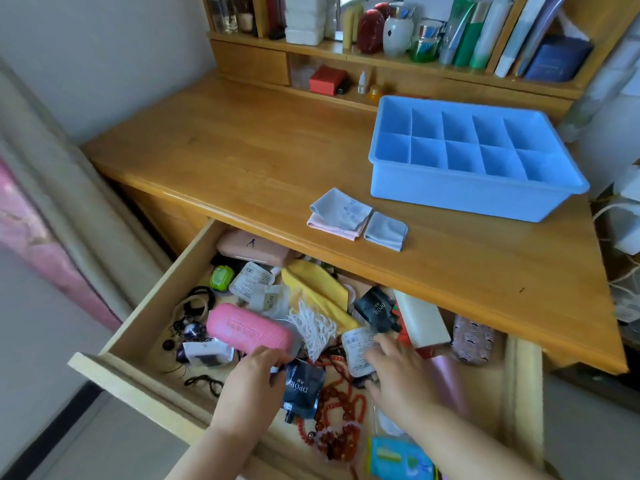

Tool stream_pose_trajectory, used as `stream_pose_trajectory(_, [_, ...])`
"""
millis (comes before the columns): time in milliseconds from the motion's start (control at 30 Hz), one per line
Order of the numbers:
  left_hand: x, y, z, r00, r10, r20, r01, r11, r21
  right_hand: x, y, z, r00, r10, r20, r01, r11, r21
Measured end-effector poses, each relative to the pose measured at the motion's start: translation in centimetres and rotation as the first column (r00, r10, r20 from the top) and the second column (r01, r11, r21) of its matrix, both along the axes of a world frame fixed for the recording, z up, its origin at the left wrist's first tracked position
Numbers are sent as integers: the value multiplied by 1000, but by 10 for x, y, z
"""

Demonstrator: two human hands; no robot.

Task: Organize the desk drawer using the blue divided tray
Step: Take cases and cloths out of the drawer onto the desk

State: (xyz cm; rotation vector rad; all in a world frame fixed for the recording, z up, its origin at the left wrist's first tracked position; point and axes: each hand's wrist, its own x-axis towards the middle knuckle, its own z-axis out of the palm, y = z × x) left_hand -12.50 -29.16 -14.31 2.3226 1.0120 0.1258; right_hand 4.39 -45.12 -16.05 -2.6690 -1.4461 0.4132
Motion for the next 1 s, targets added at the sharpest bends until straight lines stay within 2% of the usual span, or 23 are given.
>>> stream_pose_trajectory(133, [-3,10,-2,1000,-15,-8,15,999,46,7,2,-5,990,-19,-137,24,999,32])
stream_pose_trajectory(233, [0,25,-2,997,-82,-2,80,975,208,10,-8,-9,983,88,-164,-92,996,-18])
stream_pose_trajectory(267, [3,32,0,994,-89,-69,102,968,227,9,-12,-9,979,123,-161,-127,992,-18])
stream_pose_trajectory(333, [11,43,3,969,-88,-232,124,982,145,6,-17,-7,969,182,-165,-188,982,-26])
stream_pose_trajectory(400, [17,46,5,920,-159,-357,210,972,108,4,-13,1,966,209,-150,-208,978,23])
stream_pose_trajectory(567, [7,26,8,836,-322,-443,415,900,129,9,51,16,983,98,-155,-57,967,248])
stream_pose_trajectory(667, [-5,21,3,821,-360,-444,460,877,140,16,98,9,989,4,-148,27,978,209])
stream_pose_trajectory(767, [-15,22,2,846,-333,-417,424,894,146,23,114,-2,997,-68,-36,69,997,18])
stream_pose_trajectory(800, [-15,23,3,858,-319,-403,406,902,149,24,112,-4,998,-60,6,60,998,9])
stream_pose_trajectory(867, [-12,23,6,909,-281,-308,342,925,166,24,103,-1,999,-54,5,54,993,106])
stream_pose_trajectory(933, [-3,22,12,964,-242,-114,260,948,185,24,92,13,982,-101,-160,139,959,247])
stream_pose_trajectory(1000, [12,20,23,965,-235,119,204,952,226,25,78,33,917,-114,-383,247,915,318])
